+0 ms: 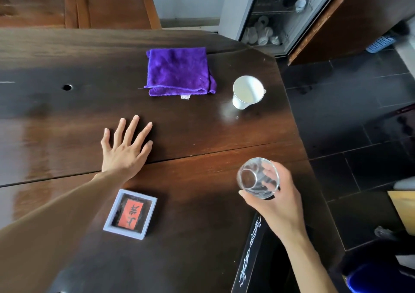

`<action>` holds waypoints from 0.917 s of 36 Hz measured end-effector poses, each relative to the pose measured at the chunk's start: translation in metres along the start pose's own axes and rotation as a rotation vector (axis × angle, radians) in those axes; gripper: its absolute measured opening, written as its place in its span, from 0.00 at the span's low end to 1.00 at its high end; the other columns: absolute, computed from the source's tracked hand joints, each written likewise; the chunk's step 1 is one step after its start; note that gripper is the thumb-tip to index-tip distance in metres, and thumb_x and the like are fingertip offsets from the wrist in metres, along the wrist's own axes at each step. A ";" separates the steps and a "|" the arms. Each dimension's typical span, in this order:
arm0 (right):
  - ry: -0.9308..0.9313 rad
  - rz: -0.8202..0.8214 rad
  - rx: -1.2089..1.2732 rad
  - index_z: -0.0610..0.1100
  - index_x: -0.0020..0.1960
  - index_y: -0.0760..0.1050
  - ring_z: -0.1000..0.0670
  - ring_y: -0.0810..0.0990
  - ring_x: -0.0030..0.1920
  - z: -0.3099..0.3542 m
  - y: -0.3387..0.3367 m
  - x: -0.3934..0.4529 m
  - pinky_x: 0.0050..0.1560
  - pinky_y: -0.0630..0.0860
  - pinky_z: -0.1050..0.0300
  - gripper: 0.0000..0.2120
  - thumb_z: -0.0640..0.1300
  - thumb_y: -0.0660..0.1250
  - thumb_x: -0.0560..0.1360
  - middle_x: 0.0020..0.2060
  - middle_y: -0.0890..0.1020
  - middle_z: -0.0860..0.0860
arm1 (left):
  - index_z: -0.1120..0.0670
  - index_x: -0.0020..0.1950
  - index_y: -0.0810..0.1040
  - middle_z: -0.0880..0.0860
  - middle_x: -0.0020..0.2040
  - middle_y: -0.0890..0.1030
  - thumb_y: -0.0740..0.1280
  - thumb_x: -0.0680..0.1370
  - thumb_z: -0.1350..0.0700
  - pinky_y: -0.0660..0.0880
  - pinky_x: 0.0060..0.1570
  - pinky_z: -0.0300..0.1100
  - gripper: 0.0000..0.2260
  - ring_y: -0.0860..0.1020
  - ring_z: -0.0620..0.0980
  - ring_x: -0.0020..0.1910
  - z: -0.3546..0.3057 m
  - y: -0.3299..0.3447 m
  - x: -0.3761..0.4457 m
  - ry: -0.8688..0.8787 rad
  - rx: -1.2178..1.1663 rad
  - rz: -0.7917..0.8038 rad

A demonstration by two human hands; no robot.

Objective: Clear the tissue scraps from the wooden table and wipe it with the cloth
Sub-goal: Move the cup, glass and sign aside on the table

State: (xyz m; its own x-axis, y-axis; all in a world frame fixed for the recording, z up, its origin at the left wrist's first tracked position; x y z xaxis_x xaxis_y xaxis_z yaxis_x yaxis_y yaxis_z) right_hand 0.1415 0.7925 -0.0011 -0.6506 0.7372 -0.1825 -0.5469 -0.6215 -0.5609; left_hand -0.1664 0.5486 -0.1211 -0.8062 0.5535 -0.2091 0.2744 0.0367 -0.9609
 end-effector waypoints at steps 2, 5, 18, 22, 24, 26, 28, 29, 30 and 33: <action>0.013 -0.029 -0.003 0.62 0.63 0.72 0.62 0.79 0.59 -0.008 -0.014 0.002 0.59 0.80 0.51 0.39 0.45 0.86 0.58 0.56 0.79 0.68 | 0.29 0.80 0.46 0.43 0.84 0.47 0.40 0.80 0.35 0.33 0.74 0.53 0.26 0.42 0.49 0.83 0.000 0.001 0.001 -0.005 0.005 0.011; 0.047 -0.040 -0.008 0.57 0.65 0.72 0.60 0.79 0.60 -0.023 -0.030 0.002 0.61 0.80 0.49 0.40 0.45 0.86 0.58 0.58 0.78 0.67 | 0.27 0.79 0.42 0.42 0.84 0.45 0.39 0.79 0.34 0.33 0.75 0.53 0.26 0.41 0.48 0.82 0.000 0.003 0.002 -0.017 0.015 0.027; 0.111 -0.005 -0.021 0.49 0.68 0.71 0.53 0.80 0.61 -0.049 -0.042 -0.017 0.62 0.80 0.47 0.40 0.41 0.86 0.60 0.61 0.79 0.55 | 0.25 0.77 0.39 0.41 0.84 0.45 0.38 0.79 0.33 0.32 0.74 0.51 0.25 0.40 0.46 0.82 0.002 0.003 0.003 -0.035 0.022 0.045; 0.114 -0.003 -0.032 0.49 0.68 0.70 0.54 0.80 0.59 -0.046 -0.041 -0.017 0.59 0.81 0.54 0.41 0.42 0.86 0.60 0.60 0.79 0.57 | 0.25 0.77 0.40 0.41 0.84 0.45 0.38 0.78 0.33 0.33 0.74 0.52 0.26 0.40 0.47 0.82 0.001 0.002 0.003 -0.034 0.019 0.043; 0.110 -0.002 -0.040 0.49 0.68 0.70 0.55 0.80 0.59 -0.045 -0.041 -0.017 0.57 0.81 0.57 0.41 0.43 0.86 0.60 0.60 0.79 0.57 | 0.26 0.77 0.41 0.41 0.84 0.45 0.38 0.79 0.33 0.32 0.74 0.52 0.26 0.40 0.47 0.82 0.001 0.002 0.002 -0.034 0.019 0.046; 0.113 -0.003 -0.040 0.49 0.68 0.70 0.56 0.80 0.58 -0.046 -0.041 -0.018 0.57 0.80 0.58 0.41 0.42 0.86 0.60 0.60 0.79 0.57 | 0.26 0.78 0.42 0.41 0.84 0.45 0.40 0.80 0.34 0.32 0.74 0.51 0.25 0.40 0.47 0.82 0.001 0.003 0.002 -0.040 0.030 0.050; 0.123 -0.003 -0.027 0.50 0.68 0.70 0.57 0.80 0.58 -0.047 -0.041 -0.019 0.56 0.80 0.59 0.41 0.42 0.86 0.60 0.60 0.79 0.58 | 0.27 0.78 0.43 0.42 0.84 0.45 0.44 0.83 0.36 0.33 0.75 0.53 0.23 0.40 0.47 0.82 0.002 0.003 0.003 -0.048 0.038 0.051; 0.127 -0.004 -0.021 0.50 0.68 0.70 0.58 0.80 0.58 -0.048 -0.041 -0.020 0.56 0.80 0.59 0.41 0.42 0.86 0.60 0.59 0.79 0.59 | 0.27 0.78 0.44 0.42 0.84 0.45 0.46 0.84 0.37 0.34 0.75 0.54 0.23 0.40 0.48 0.82 0.002 0.003 0.003 -0.050 0.039 0.051; 0.130 -0.006 -0.017 0.50 0.68 0.70 0.59 0.79 0.59 -0.049 -0.041 -0.021 0.56 0.80 0.60 0.41 0.42 0.86 0.60 0.59 0.79 0.59 | 0.27 0.79 0.44 0.42 0.84 0.45 0.46 0.84 0.37 0.34 0.75 0.54 0.23 0.41 0.48 0.82 0.001 0.002 0.002 -0.048 0.039 0.052; 0.134 -0.013 -0.009 0.49 0.68 0.70 0.59 0.79 0.60 -0.051 -0.041 -0.024 0.57 0.79 0.60 0.41 0.41 0.85 0.60 0.60 0.78 0.60 | 0.27 0.79 0.44 0.42 0.84 0.45 0.40 0.80 0.34 0.31 0.74 0.51 0.25 0.41 0.47 0.82 -0.001 0.001 0.002 -0.044 0.033 0.068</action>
State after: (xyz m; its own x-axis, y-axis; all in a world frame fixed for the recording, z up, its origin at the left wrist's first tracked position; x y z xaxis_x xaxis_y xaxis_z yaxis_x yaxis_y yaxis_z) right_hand 0.2067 0.8139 -0.0152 -0.5667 0.7744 -0.2815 -0.5497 -0.6098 -0.5709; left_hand -0.1673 0.5502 -0.1223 -0.8085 0.5170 -0.2811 0.3123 -0.0279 -0.9496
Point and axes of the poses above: each hand's wrist, its own x-axis towards the middle knuckle, its own y-axis out of the palm, z = x × y, the point moved 7 cm from there along x, towards the middle knuckle
